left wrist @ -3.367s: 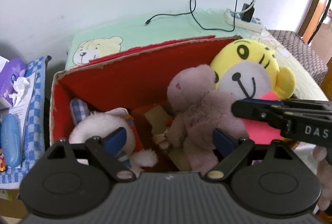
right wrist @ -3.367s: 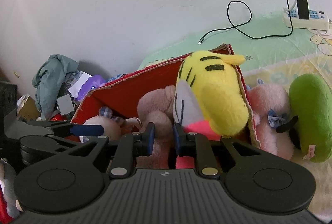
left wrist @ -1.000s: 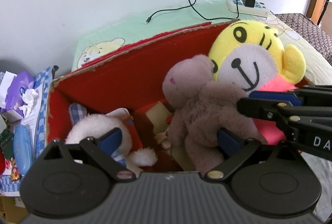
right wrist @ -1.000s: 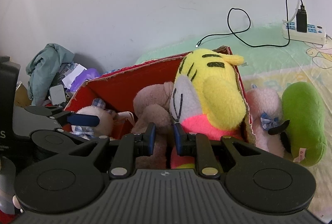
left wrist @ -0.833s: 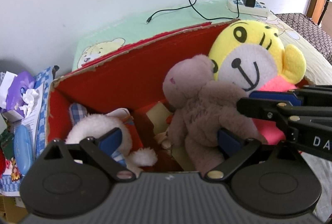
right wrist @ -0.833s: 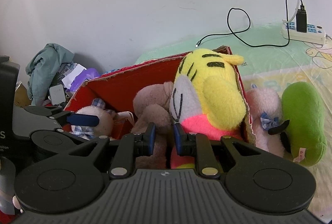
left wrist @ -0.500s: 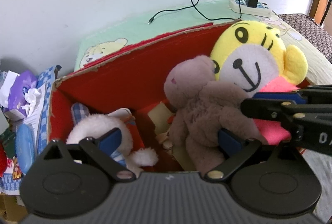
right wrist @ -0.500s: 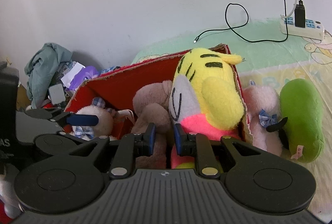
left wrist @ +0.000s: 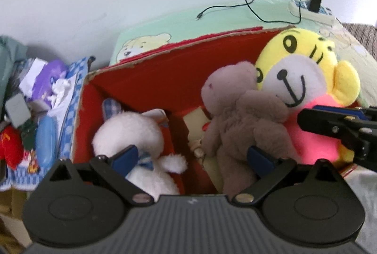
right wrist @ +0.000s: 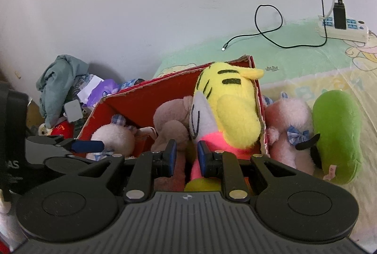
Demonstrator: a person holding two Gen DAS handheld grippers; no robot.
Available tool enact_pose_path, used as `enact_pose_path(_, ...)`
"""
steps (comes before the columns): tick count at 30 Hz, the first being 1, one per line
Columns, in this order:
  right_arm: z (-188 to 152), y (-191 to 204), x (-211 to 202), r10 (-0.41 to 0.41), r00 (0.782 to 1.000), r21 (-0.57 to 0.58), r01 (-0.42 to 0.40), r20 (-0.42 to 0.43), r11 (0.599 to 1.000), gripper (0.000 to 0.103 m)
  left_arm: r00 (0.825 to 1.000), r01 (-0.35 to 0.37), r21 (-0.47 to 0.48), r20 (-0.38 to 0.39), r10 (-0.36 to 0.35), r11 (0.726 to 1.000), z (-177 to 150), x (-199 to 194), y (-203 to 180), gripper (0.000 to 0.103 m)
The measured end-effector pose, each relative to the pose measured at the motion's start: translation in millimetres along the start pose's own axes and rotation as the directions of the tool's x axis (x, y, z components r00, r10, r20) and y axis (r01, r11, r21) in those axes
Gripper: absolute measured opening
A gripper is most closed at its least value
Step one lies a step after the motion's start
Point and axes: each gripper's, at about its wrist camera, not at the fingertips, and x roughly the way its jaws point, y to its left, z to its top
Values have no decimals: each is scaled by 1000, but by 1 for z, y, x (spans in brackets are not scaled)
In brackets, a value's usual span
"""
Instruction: Organize objects
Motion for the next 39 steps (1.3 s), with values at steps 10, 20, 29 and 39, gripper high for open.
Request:
enact_pose_path(10, 9, -20, -8, 113, 992, -12, -114, -56, 993, 23, 995, -98, -78, -16, 97, 992, 0, -22, -19, 100)
enact_pose_path(20, 10, -37, -16, 207, 973, -46, -212, -100, 976, 23, 986, -164, -161, -55, 157, 973, -4, -31, -36, 100)
enact_pose_path(29, 9, -69, -40, 309, 947, -12, -311, -82, 950, 33, 986, -168, -233, -32, 165, 958, -15, -52, -56, 100)
enact_pose_path(39, 5, -117, -76, 281, 959, 46, -279, -32, 959, 34, 992, -93, -160, 74, 106, 983, -16, -88, -98, 99)
